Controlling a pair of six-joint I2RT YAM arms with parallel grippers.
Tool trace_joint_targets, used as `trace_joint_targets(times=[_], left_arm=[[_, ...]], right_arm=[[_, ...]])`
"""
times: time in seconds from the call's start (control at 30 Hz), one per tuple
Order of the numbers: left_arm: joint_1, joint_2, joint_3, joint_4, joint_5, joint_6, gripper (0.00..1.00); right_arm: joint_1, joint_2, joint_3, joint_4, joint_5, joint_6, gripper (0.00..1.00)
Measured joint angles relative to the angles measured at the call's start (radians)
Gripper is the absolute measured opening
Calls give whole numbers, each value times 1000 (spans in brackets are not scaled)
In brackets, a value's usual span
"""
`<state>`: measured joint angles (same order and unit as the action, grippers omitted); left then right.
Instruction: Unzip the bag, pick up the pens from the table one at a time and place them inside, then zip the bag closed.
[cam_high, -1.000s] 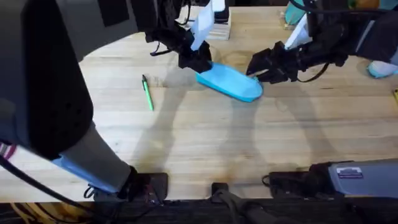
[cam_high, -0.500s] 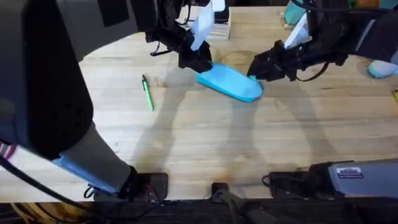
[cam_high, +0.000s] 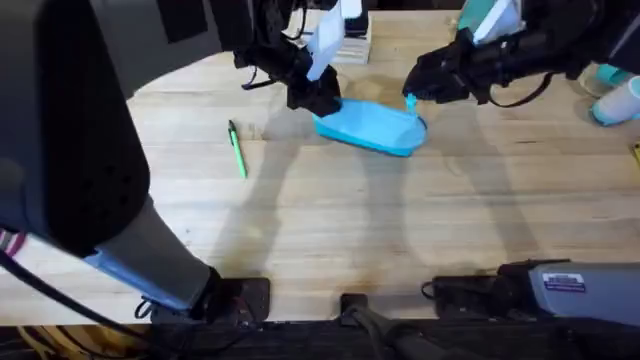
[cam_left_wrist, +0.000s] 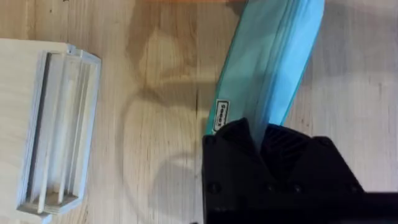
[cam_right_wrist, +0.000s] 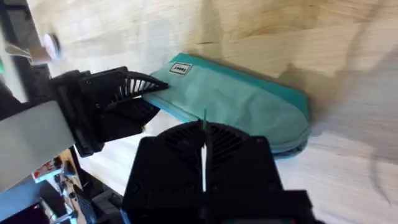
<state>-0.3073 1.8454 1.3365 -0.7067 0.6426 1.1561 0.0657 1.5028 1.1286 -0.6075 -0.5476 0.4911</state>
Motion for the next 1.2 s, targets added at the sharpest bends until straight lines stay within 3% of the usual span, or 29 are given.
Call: trace_joint_targets(times=[0.2, 0.47, 0.8, 0.83, 1.2], left_arm=[[0, 0, 0, 0, 0, 0, 42], [0, 0, 0, 0, 0, 0, 42], [0, 0, 0, -1, -1, 0, 42], [0, 0, 0, 0, -3, 0, 42], [13, 0, 0, 4, -17, 0, 42]], right_arm=[[36, 0, 0, 5, 11, 1, 32], [174, 11, 0, 122, 61, 70, 32], [291, 137, 1, 297, 69, 188, 32], [315, 161, 1, 380, 66, 241, 32], [318, 188, 2, 450, 53, 321, 39]])
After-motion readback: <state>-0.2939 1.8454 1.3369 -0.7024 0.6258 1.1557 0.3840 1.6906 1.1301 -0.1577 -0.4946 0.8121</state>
